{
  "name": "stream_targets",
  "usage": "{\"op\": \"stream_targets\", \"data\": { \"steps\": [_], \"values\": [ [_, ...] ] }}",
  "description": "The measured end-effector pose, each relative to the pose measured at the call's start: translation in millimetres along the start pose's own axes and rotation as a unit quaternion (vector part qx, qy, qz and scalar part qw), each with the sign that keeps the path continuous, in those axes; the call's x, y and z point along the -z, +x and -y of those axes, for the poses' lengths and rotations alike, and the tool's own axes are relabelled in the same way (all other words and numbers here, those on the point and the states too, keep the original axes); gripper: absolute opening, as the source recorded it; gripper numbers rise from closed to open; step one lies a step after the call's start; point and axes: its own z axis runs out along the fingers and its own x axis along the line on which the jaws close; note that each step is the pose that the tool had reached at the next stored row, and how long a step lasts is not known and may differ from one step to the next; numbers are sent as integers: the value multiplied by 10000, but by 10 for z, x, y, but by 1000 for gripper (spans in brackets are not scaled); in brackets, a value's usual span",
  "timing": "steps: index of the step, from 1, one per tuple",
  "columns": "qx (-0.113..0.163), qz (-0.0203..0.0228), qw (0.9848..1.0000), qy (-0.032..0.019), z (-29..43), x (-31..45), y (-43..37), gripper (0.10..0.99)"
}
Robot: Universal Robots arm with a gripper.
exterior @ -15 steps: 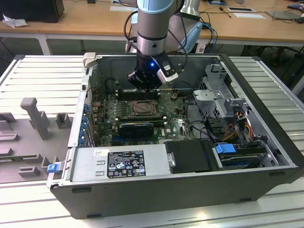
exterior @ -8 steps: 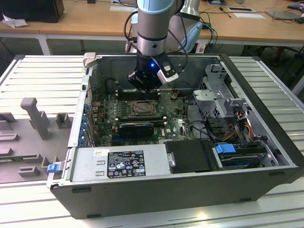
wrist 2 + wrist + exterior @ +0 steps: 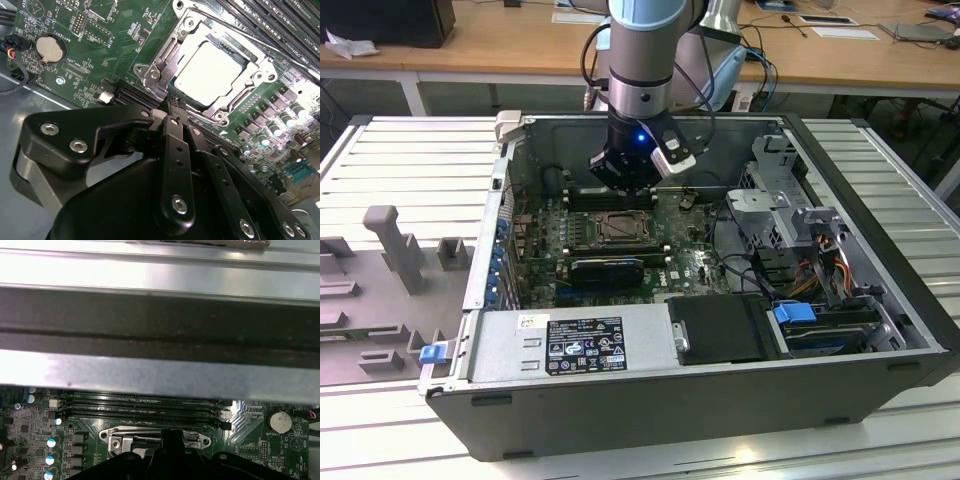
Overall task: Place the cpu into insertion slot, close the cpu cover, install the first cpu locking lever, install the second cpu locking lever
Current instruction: 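Install the second cpu locking lever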
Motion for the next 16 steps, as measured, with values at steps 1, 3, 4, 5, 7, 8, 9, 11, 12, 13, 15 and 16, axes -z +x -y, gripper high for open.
{"op": "stream_targets", "data": {
  "steps": [1, 3, 4, 5, 7, 8, 9, 11, 12, 13, 15, 16],
  "values": [
    [0, 0, 10000, 0, 2, 0, 0, 106],
    [0, 0, 10000, 0, 8, 0, 0, 106],
    [0, 0, 10000, 0, 10, 1, 0, 106],
    [0, 0, 10000, 0, 13, 1, 0, 106],
    [0, 0, 10000, 0, 18, 1, -1, 106],
    [0, 0, 10000, 0, 23, 1, 0, 106],
    [0, 0, 10000, 0, 26, 2, -1, 106],
    [0, 0, 10000, -1, 31, 2, -1, 106],
    [0, 0, 10000, 0, 33, 2, -1, 106],
    [0, 0, 10000, 0, 36, 3, -1, 106],
    [0, 0, 10000, 0, 43, 3, -1, 106],
    [0, 0, 10000, 0, 45, 3, -1, 106]
  ]
}}
